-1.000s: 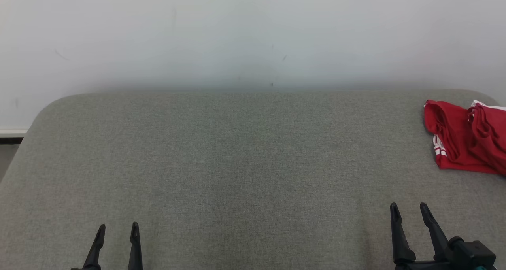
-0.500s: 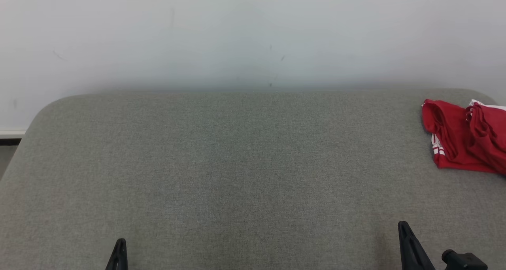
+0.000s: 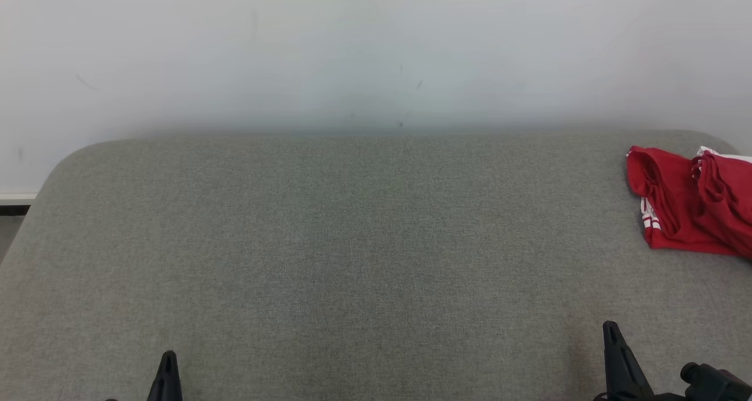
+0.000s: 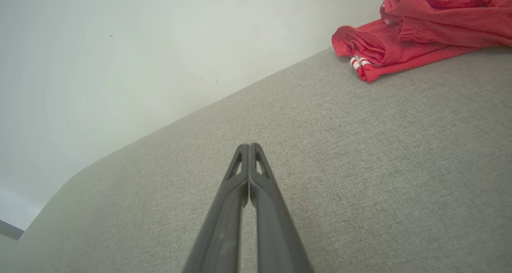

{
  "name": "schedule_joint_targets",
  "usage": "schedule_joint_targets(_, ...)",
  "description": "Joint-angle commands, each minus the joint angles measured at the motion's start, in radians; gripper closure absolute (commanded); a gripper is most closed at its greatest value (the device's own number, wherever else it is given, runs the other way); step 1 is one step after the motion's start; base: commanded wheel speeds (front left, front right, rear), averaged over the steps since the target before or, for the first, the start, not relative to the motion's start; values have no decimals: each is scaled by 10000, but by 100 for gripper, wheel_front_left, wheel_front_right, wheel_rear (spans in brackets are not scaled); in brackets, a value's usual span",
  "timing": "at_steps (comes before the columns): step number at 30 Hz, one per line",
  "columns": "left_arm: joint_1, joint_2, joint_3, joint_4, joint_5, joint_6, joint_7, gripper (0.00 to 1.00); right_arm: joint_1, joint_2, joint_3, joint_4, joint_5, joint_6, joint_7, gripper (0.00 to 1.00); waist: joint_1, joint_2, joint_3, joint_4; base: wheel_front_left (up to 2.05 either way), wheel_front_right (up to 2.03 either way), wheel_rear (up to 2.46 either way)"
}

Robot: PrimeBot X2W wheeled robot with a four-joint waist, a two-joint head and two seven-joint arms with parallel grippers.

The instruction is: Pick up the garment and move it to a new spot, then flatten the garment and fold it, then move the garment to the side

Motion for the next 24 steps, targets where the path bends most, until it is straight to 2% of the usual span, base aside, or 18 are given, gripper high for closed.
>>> schedule_joint_targets(1, -273, 25, 44, -162, -440, -49, 81, 100, -263, -1, -72, -141, 415, -3, 90, 100, 0, 0, 3, -1, 0, 0, 0)
schedule_joint_targets(24, -677, 0, 154, -161, -3997, -111, 947, 100, -684, 52, -346, -109, 3709, -8, 896, 100, 0, 0, 49, -35, 0, 0, 0)
